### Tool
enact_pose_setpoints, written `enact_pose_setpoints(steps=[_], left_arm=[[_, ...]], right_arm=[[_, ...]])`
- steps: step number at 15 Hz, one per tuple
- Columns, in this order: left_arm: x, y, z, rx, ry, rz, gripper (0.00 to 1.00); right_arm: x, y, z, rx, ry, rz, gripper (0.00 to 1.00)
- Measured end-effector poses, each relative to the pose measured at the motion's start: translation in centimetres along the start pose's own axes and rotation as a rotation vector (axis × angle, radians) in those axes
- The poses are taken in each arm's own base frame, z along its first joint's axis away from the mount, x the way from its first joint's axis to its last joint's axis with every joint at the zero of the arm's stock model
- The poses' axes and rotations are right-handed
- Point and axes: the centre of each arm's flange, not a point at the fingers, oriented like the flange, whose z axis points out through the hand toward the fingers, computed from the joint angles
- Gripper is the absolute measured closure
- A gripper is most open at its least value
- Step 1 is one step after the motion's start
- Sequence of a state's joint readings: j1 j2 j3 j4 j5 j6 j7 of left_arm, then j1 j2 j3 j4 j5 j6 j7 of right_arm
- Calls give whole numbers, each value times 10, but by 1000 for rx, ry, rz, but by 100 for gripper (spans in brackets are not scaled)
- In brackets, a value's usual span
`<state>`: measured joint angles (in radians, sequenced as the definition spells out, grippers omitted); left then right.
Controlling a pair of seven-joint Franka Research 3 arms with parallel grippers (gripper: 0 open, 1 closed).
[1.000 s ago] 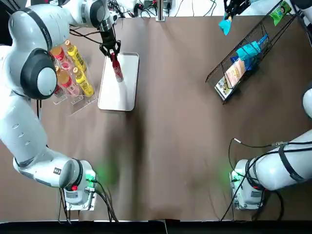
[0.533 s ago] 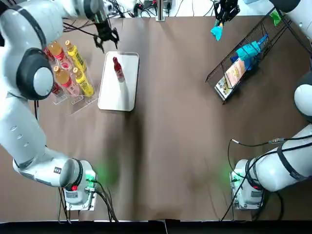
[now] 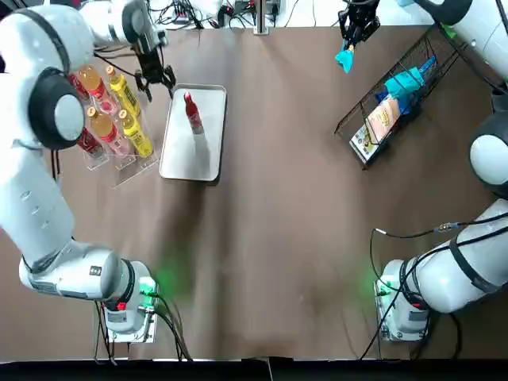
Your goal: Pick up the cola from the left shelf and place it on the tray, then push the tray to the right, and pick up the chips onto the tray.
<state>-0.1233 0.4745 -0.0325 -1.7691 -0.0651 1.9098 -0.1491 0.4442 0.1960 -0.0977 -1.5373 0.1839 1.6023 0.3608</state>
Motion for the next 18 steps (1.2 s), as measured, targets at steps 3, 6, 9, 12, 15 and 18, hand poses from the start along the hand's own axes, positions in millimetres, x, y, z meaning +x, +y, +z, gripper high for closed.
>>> enact_pose_setpoints(steps=[3, 6, 9, 12, 15, 18], left_arm=[[15, -1, 50, 60, -46, 23, 2], [22, -4, 72, 68, -61, 27, 4], [24, -3, 80, 68, -62, 29, 15], [25, -3, 87, 69, -73, 30, 37], [26, -4, 97, 71, -87, 29, 56], [27, -2, 101, 71, -88, 27, 68]], right_arm=[[5, -10, 15, -7, -6, -12, 85], [10, -25, 39, -10, 6, -29, 85], [12, -34, 61, -22, -12, -81, 85], [20, -37, 76, -25, -8, -111, 85], [26, -49, 97, -31, -5, -130, 85], [26, -55, 107, -38, -13, -138, 85]])
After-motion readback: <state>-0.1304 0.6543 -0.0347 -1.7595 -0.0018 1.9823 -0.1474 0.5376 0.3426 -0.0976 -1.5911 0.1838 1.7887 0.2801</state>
